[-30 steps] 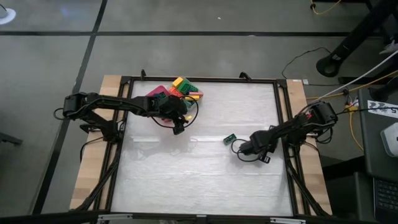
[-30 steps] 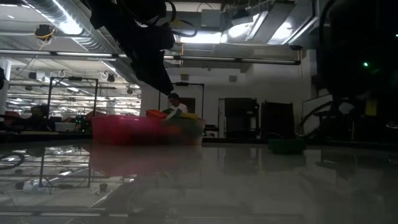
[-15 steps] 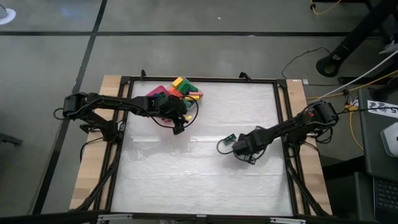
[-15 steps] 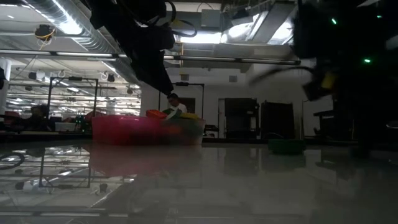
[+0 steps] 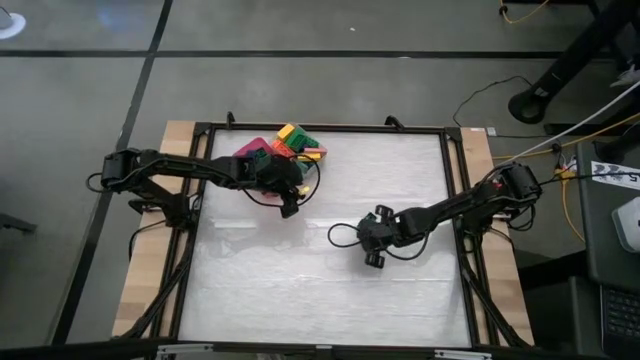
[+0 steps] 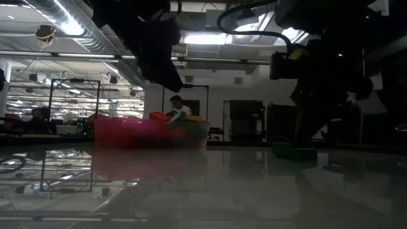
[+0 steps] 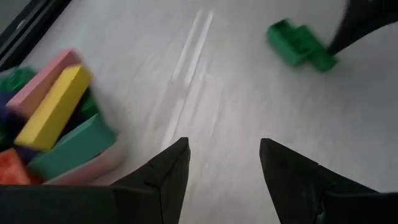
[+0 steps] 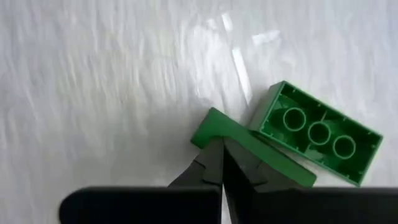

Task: Sort blocks by size
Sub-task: Put the big green game piece into the white bin

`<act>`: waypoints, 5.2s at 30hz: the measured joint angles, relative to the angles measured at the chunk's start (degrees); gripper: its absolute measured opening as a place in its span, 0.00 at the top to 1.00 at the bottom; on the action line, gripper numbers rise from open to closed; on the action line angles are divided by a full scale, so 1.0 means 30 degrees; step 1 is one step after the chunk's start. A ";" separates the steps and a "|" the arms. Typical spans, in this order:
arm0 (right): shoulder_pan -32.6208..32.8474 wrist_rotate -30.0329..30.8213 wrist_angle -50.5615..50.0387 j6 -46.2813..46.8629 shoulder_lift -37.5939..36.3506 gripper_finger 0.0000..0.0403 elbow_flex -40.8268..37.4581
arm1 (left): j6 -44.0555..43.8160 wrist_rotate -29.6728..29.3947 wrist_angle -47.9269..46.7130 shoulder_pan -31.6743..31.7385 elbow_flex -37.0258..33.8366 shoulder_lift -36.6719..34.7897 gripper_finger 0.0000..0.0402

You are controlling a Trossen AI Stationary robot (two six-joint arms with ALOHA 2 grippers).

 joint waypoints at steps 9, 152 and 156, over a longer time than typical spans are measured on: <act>0.0000 0.0293 -0.0201 -0.1281 -0.0485 0.99 0.0029 | -0.1236 -0.0001 0.4097 -0.2179 0.0001 0.1228 0.55; -0.1498 0.0228 -0.0557 -0.4436 -0.5326 0.99 -0.2885 | 0.1391 -0.3344 0.3013 0.5656 0.4248 0.5756 0.66; -0.1494 0.0267 -0.0554 -0.4436 -0.5326 0.99 -0.2885 | 0.0833 -0.3334 0.2433 0.5786 0.4248 0.5756 0.66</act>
